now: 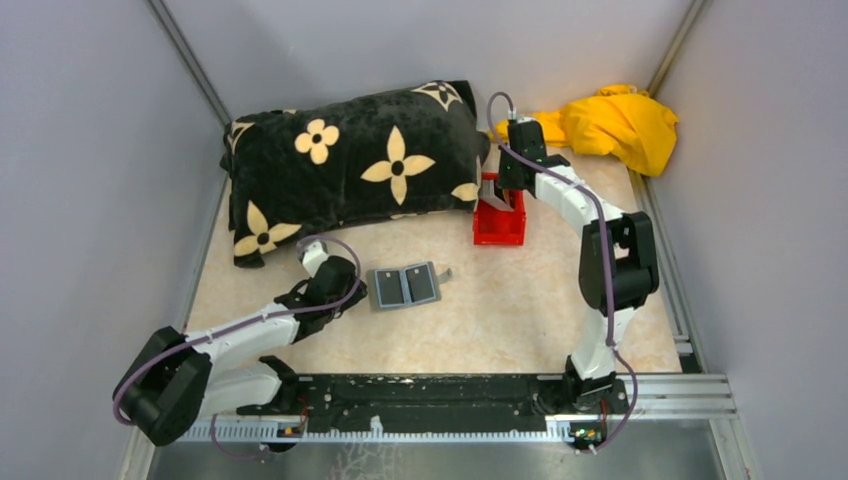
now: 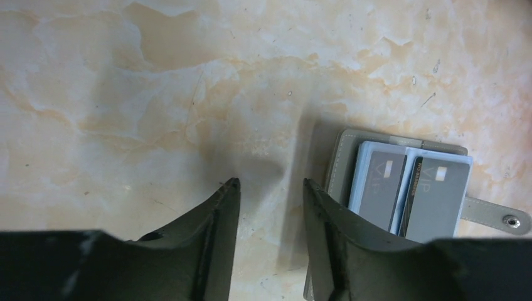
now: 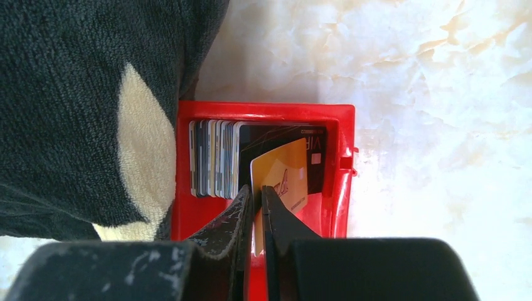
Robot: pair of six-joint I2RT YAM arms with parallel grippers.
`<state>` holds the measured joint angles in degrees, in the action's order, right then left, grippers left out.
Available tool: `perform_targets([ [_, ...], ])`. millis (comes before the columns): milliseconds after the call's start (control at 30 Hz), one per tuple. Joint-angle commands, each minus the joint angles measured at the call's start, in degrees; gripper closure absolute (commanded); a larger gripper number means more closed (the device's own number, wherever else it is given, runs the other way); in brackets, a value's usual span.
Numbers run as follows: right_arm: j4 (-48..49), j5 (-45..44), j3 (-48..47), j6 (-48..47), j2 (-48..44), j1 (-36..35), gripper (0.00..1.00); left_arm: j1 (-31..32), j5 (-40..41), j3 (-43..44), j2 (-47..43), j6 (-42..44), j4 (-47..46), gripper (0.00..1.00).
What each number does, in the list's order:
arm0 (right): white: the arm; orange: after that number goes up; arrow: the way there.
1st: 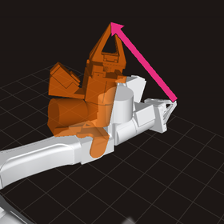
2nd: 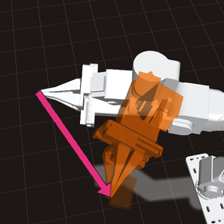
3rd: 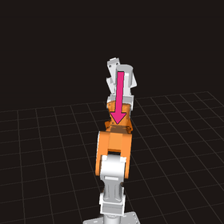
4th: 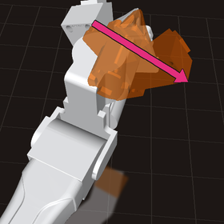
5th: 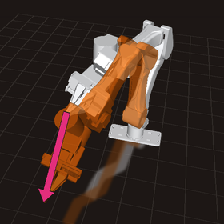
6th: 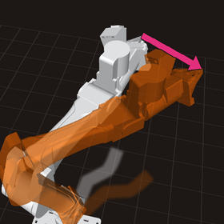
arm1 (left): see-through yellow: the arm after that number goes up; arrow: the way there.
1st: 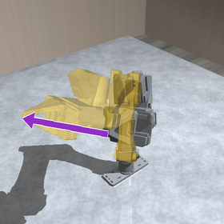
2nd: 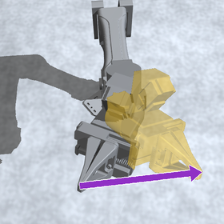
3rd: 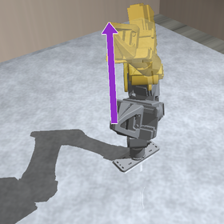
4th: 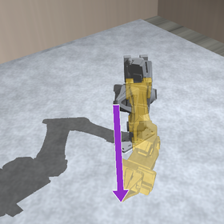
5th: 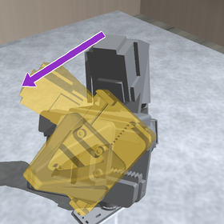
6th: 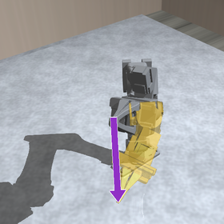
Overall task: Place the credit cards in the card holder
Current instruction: Pick up the credit card from the storage box.
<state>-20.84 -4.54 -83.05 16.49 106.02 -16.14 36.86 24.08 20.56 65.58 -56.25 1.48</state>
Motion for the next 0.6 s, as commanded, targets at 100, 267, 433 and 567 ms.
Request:
perform_targets([
  [100, 0.27, -4.15, 0.41, -2.34, -8.17, -1.15, 1.00, -0.32, -0.67, 1.74, -3.86, -0.09, 8.29, 0.44],
  [267, -0.90, -6.44, 2.24, -3.42, -13.65, -1.74, 1.00, -0.30, -0.61, 2.75, -8.76, -0.21, 12.63, 0.42],
  [433, -2.13, -7.08, 5.44, -3.57, -20.45, -2.82, 1.00, -0.30, -1.32, 4.83, -13.70, 0.76, 16.40, 0.40],
  [567, -3.23, -6.30, 9.09, -2.67, -27.94, -4.43, 1.00, -0.30, -4.33, 7.73, -17.52, 2.47, 18.22, 0.39],
])
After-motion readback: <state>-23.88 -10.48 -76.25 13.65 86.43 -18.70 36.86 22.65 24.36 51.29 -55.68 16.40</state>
